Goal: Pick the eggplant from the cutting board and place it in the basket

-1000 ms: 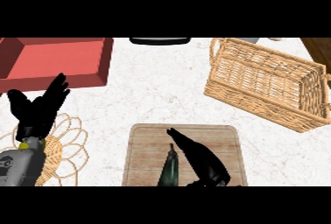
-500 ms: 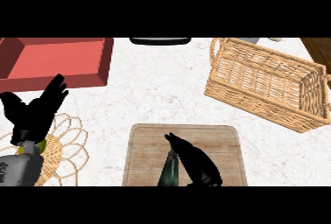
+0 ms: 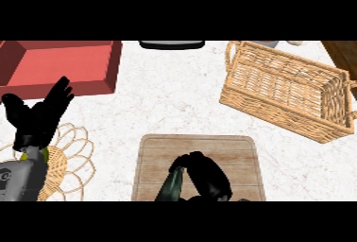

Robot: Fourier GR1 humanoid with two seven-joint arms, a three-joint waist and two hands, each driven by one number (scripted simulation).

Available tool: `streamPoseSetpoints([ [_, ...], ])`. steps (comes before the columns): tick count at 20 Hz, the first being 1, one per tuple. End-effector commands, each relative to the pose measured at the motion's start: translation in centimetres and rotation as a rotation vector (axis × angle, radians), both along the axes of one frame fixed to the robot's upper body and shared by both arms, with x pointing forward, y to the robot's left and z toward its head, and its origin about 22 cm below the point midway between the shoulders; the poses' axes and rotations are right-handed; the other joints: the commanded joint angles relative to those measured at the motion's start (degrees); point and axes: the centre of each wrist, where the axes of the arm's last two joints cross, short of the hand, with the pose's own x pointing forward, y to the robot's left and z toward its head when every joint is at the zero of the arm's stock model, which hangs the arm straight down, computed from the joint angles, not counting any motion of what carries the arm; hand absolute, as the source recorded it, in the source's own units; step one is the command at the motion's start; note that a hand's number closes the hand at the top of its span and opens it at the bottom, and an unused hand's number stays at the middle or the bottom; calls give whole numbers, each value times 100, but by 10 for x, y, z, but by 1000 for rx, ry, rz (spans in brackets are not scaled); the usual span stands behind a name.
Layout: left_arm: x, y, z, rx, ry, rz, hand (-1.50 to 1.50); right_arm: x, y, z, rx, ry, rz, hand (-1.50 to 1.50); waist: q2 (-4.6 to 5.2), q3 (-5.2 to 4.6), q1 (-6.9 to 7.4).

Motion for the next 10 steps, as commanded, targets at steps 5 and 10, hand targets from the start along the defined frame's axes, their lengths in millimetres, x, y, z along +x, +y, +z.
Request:
streamPoseSetpoints([
  [5, -3, -4, 1, 15, 14, -17, 0, -26, 53, -8, -121, -150, -130, 150, 50, 25, 94],
  [10, -2, -8, -8, 8, -10, -35, 0, -32, 81, -3, -214, -246, -241, 150, 68, 22, 222],
])
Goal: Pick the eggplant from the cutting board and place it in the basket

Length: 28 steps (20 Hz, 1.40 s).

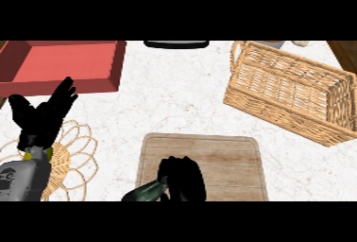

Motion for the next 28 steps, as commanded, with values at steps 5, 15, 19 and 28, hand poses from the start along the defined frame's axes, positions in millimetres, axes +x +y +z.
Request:
streamPoseSetpoints([
  [5, 10, -3, -3, -13, 0, -9, 0, -18, 32, -6, 3, -35, -84, 150, 48, 13, 74],
  [15, 0, -3, -5, -14, 23, 1, 0, -21, 41, 83, 489, -426, -102, 150, -46, 9, -56],
  [19, -1, -6, -7, -14, 14, 8, 0, -15, 39, 116, 476, -495, -185, 150, -59, 4, -78],
  [28, 1, 8, 3, -3, 11, 4, 0, 14, 37, 178, 346, -591, -353, 150, -37, 1, -57],
])
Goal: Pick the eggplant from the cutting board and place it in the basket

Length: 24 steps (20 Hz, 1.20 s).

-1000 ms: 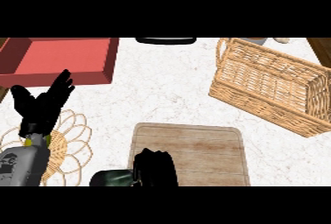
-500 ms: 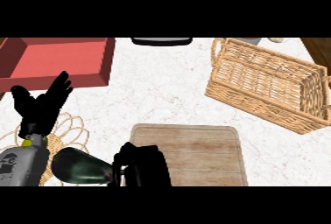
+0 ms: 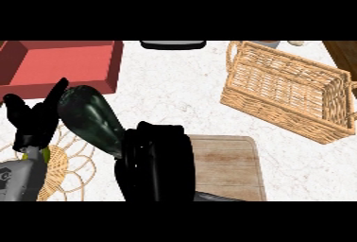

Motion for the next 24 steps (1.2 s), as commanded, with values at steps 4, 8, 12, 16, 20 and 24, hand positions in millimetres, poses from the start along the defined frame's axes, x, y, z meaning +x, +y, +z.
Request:
streamPoseSetpoints([
  [4, -8, -13, -6, -6, -16, 2, 0, 23, -1, 66, 28, 68, -229, 150, -4, 2, 36],
  [8, -7, 0, 1, 3, -5, 2, 0, 50, -4, 86, 52, 26, -310, 150, 28, 0, 35],
  [12, -3, -15, 5, -5, -3, -2, 0, 84, -20, 90, -11, 31, -389, 150, 38, 7, -17],
  [16, -5, -19, 0, -8, -16, 10, 0, 107, -40, 94, -42, 22, -503, 150, 39, 7, -43],
  [20, -5, 7, -3, 1, -18, 20, 0, 122, -69, 98, -60, 37, -566, 150, 50, 7, -74],
  [24, -7, -9, 2, 9, -12, 11, 0, 132, -112, 78, -70, 26, -577, 150, 51, 13, -49],
])
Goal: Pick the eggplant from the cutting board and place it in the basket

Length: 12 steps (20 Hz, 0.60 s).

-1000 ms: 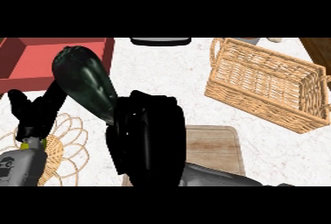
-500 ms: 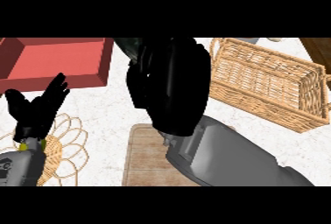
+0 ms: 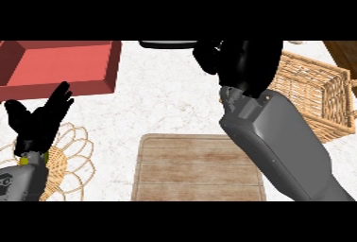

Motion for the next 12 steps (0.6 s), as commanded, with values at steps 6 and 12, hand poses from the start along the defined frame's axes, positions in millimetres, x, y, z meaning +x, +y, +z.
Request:
streamPoseSetpoints([
  [6, -1, 4, -12, 1, -1, -2, 0, 16, -85, -31, -3, 76, -106, 150, 20, 2, 12],
  [12, -5, -11, -6, -9, -21, -25, 0, 21, -109, -62, 50, 79, -87, 150, 15, 3, 38],
])
